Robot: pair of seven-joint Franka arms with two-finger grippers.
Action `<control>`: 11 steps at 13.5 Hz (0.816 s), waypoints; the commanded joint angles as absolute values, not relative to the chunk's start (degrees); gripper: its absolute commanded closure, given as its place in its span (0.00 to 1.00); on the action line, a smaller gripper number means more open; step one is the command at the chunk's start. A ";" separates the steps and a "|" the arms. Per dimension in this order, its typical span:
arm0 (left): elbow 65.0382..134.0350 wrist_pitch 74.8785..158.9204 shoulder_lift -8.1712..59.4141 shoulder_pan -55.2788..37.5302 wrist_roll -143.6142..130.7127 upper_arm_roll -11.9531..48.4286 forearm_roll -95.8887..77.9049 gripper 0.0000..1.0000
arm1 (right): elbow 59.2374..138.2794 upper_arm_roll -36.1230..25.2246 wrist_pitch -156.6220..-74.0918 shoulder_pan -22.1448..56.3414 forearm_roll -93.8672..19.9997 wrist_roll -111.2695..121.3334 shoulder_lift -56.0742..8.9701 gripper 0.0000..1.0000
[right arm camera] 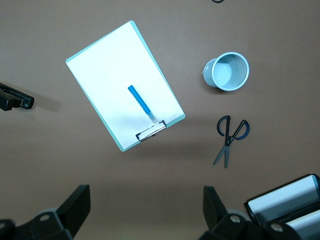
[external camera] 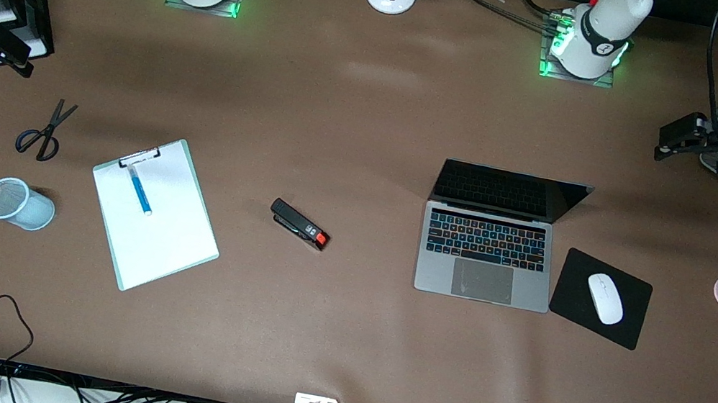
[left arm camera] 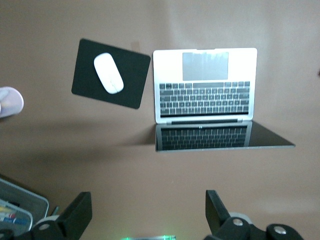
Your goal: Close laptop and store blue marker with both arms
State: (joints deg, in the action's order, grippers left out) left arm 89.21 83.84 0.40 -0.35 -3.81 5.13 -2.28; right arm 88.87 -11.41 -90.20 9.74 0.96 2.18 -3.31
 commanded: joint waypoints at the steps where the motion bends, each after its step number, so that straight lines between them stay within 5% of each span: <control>1: 89.20 82.00 1.32 -0.70 -3.77 5.71 -1.58 0.00 | 89.74 -11.43 -89.30 10.02 1.76 1.41 -2.02 0.00; 11: 100.36 86.30 1.50 -1.06 -12.21 11.33 -2.02 0.00 | 89.12 -11.34 -90.61 10.02 1.41 1.14 -4.13 0.00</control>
